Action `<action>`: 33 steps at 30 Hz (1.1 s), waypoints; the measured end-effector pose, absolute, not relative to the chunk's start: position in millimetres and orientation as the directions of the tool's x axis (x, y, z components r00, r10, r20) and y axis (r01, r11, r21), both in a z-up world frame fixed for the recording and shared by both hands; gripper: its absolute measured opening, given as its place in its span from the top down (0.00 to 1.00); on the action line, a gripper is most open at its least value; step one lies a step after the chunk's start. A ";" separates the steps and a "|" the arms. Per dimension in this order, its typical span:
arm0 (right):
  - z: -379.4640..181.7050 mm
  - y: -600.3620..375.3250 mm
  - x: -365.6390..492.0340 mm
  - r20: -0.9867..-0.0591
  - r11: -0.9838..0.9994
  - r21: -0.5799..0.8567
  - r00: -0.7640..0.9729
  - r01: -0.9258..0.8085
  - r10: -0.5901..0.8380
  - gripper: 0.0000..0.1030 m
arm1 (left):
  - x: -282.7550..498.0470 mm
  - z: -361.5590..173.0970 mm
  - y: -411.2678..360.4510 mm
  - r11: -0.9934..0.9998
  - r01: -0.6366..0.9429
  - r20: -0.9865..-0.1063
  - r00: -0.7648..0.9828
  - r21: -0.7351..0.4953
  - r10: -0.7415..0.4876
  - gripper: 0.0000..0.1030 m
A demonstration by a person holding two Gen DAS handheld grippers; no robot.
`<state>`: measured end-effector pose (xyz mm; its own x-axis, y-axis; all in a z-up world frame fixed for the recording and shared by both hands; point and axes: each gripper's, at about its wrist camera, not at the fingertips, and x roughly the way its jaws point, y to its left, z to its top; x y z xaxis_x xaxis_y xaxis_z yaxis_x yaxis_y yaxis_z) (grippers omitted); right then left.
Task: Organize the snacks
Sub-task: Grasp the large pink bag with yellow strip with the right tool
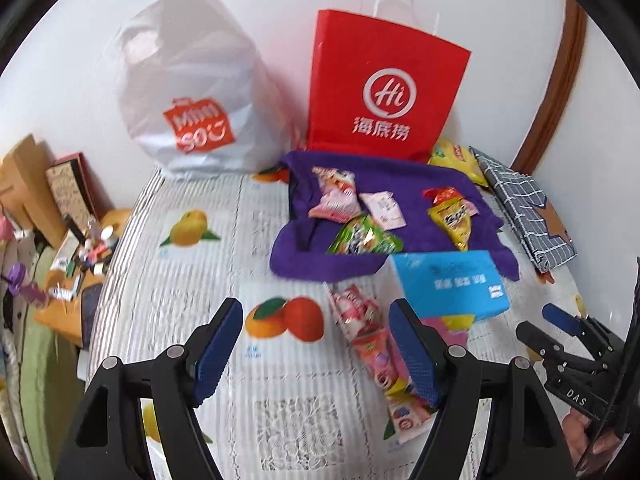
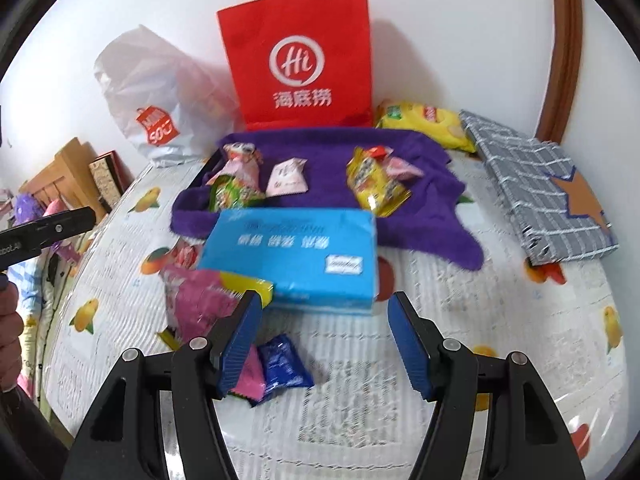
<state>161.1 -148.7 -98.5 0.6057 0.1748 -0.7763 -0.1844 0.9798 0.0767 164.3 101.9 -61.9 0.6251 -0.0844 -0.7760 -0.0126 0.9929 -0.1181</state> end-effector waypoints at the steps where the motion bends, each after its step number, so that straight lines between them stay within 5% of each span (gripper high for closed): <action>1: -101.2 -146.0 160.0 -0.779 0.977 0.087 0.598 -0.194 0.188 0.37 | 163.3 -65.3 102.8 0.992 -0.019 -0.780 0.620 -0.121 -0.084 0.28; 10: -119.7 -100.7 155.7 -0.782 0.943 0.204 0.535 -0.264 0.319 0.22 | 151.5 -84.8 118.6 0.989 -0.067 -0.786 0.614 -0.132 -0.064 0.28; 25: -157.7 -59.7 185.7 -0.833 0.957 0.204 0.477 -0.206 0.280 0.21 | 153.5 -114.0 150.1 0.979 -0.106 -0.801 0.594 -0.173 -0.077 0.28; 33: -139.0 -69.6 172.9 -0.799 0.950 0.187 0.523 -0.251 0.296 0.30 | 164.6 -126.6 132.4 0.980 -0.076 -0.814 0.571 -0.183 -0.107 0.28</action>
<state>172.9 -69.6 -139.0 0.5228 0.2959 -0.7995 -0.2510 0.9497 0.1874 164.6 132.4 -126.6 0.5709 -0.1075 -0.8140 -0.0765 0.9801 -0.1831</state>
